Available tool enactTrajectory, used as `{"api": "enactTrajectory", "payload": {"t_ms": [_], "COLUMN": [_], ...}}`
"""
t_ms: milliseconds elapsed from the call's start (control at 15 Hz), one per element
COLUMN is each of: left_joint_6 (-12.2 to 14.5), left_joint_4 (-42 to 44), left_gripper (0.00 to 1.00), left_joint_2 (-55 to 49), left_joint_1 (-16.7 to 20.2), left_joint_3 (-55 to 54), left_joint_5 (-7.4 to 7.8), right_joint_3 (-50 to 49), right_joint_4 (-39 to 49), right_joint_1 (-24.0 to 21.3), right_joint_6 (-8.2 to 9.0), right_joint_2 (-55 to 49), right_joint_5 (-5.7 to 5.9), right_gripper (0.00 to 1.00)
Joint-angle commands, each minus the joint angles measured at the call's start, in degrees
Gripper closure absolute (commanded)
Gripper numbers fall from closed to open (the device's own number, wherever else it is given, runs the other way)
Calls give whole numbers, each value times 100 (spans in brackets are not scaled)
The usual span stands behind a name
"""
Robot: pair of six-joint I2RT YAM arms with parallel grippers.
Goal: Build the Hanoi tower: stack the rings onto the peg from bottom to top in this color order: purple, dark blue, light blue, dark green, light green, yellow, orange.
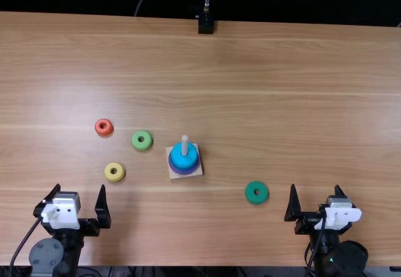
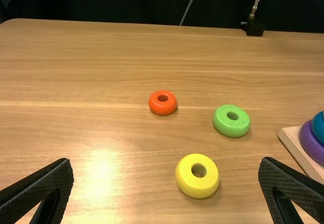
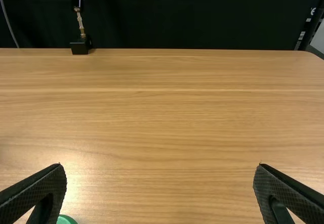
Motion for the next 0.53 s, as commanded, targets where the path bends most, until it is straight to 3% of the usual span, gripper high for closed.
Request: {"api": "enactTrajectory", "payload": {"t_ms": [0, 467], "left_joint_6": [28, 60], "left_joint_4": [-513, -513], "left_gripper": [0, 0], "left_joint_2": [-67, -67], "left_joint_1": [35, 44], "left_joint_3": [-569, -569], "left_joint_5": [10, 21], "right_joint_3": [-361, -361], "right_joint_4": [-390, -390], "right_joint_1": [-73, -73], "right_joint_6": [-9, -9], "right_joint_2": [-71, -71], "right_joint_5": [-8, -8], "right_gripper": [0, 0]}}
